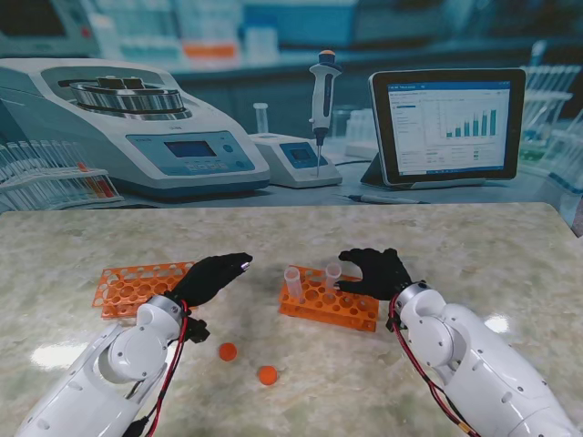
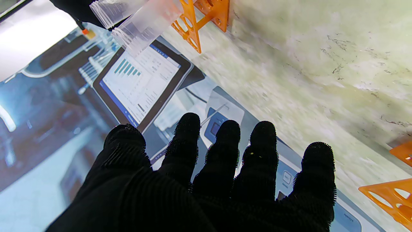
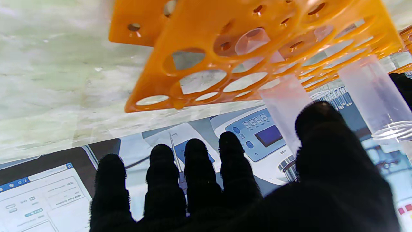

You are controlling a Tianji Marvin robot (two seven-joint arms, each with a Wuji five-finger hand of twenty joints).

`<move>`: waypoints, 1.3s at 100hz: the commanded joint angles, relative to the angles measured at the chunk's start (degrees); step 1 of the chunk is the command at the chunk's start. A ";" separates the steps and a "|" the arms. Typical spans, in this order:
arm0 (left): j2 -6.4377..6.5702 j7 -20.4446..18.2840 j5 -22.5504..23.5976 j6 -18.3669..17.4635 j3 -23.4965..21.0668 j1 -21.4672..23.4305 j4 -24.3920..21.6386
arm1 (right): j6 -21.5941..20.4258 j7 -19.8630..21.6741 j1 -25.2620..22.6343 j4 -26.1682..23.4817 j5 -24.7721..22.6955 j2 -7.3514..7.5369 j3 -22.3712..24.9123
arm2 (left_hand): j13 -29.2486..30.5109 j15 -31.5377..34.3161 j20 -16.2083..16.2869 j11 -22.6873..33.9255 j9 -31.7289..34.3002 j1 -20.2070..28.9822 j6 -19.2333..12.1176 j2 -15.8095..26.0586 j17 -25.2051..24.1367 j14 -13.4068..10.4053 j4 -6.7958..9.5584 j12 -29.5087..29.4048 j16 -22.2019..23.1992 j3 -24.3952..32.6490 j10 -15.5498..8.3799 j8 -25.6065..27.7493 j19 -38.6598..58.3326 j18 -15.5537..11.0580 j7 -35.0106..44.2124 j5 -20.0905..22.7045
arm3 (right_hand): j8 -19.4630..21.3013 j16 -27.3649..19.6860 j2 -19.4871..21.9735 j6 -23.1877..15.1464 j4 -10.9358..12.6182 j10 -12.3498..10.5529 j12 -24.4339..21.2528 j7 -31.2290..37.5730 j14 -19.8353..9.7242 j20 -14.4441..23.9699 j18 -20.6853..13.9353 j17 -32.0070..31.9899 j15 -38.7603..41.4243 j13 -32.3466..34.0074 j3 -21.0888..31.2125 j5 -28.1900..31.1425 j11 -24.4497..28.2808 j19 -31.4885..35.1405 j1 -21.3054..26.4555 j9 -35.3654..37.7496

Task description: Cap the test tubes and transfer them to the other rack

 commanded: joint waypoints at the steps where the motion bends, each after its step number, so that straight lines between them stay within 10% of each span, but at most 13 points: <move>1: 0.13 -0.29 -0.03 0.10 -0.08 0.18 -0.36 | 0.32 -0.55 0.50 0.78 0.11 -0.75 -0.86 | -1.92 -0.79 -0.27 -0.14 -1.48 -0.97 -0.08 1.44 -0.90 -1.75 0.34 -1.32 -0.67 -0.94 -1.55 -0.41 -2.15 -1.63 -0.68 -0.16 | -0.50 -0.13 -1.43 0.82 0.30 0.39 -0.55 -0.12 -0.31 -1.32 0.13 -0.85 0.04 -1.27 0.76 -1.05 -0.34 -0.34 -0.27 -1.08; 61: 0.15 -0.48 -0.12 0.28 0.11 0.05 -0.25 | 0.03 -5.60 4.11 6.58 2.53 -2.25 -5.28 | -2.02 -0.81 -0.23 -0.03 -1.41 -1.00 -0.20 1.46 -0.96 -1.85 0.33 -1.23 -0.67 -0.97 -1.76 -0.37 -2.55 -1.76 -0.62 -0.13 | -0.67 -0.11 -3.25 1.24 -0.46 0.68 -0.69 -0.40 -0.02 -1.50 0.21 -0.92 0.15 -1.14 3.47 -1.39 -0.62 -0.14 -3.51 -1.28; 130: 0.19 -0.83 -0.30 0.34 0.44 -0.29 0.03 | -0.40 -5.89 4.82 7.84 4.83 -2.79 -6.16 | -2.15 -0.84 -0.14 0.00 -1.55 -0.98 -0.26 1.49 -1.05 -1.81 0.34 -1.12 -0.67 -0.96 -1.91 -0.34 -2.84 -1.78 -0.59 -0.12 | -0.75 0.18 3.88 0.28 -1.80 0.56 -0.73 0.06 0.18 -1.45 0.39 -1.44 0.17 -1.14 2.97 0.56 -0.65 -0.18 -14.87 -1.19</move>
